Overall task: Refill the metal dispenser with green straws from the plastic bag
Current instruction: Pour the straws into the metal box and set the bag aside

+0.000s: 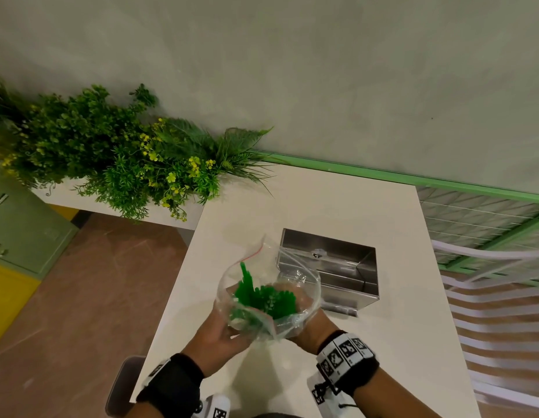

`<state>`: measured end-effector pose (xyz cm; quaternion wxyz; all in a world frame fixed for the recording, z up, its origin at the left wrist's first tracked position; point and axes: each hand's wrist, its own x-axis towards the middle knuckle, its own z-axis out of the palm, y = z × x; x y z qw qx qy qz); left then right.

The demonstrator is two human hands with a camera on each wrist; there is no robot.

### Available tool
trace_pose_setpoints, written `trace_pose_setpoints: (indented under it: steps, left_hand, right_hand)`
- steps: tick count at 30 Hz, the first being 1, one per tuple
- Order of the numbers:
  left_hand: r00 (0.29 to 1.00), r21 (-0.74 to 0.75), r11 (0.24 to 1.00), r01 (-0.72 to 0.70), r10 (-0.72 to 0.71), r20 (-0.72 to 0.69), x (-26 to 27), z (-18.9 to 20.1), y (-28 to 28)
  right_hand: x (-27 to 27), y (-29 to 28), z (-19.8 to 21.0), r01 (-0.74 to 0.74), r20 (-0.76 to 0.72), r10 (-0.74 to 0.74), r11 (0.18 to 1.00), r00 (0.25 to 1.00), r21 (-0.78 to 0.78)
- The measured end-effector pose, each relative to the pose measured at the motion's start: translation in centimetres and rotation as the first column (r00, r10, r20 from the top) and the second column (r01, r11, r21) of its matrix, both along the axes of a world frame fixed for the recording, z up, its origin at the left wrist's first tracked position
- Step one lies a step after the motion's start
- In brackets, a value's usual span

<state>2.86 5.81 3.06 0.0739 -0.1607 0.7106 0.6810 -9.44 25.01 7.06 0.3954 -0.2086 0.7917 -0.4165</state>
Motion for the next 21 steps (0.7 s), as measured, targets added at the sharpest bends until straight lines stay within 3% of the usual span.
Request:
trace_pose_setpoints:
  steps: [2, 6, 12, 15, 18, 21]
  left_hand:
    - [0.998, 0.031, 0.998, -0.059, 0.059, -0.017, -0.1, -1.0, -0.3]
    - [0.990, -0.140, 0.988, -0.066, 0.082, 0.117, -0.4, -3.7, -0.3]
    - [0.979, -0.089, 0.983, -0.163, 0.172, 0.112, -2.1, -4.2, -0.1]
    - [0.996, -0.173, 0.984, -0.034, 0.049, 0.081, -2.5, -4.2, -0.2]
    - [0.995, -0.273, 0.958, 0.083, -0.066, 0.070, -2.7, -3.8, 0.2]
    - [0.992, -0.123, 0.985, 0.117, -0.112, 0.053, -2.4, -1.9, 0.5]
  right_hand:
    - [0.1, 0.1, -1.1, -0.002, -0.012, 0.003, 0.998, 1.000, 0.060]
    - [1.4, -0.4, -1.3, -0.041, 0.062, 0.031, 0.986, 0.998, 0.159]
    - [1.2, -1.2, -1.2, -0.077, 0.038, 0.070, 0.969, 0.997, 0.235]
    - [0.7, -0.9, -1.8, -0.139, 0.062, 0.128, 0.964, 0.990, 0.225]
    - [1.0, -0.5, -2.6, -0.060, -0.014, 0.065, 0.966, 0.998, 0.253]
    - [0.9, 0.4, -3.2, -0.044, 0.008, 0.044, 0.978, 0.999, 0.202]
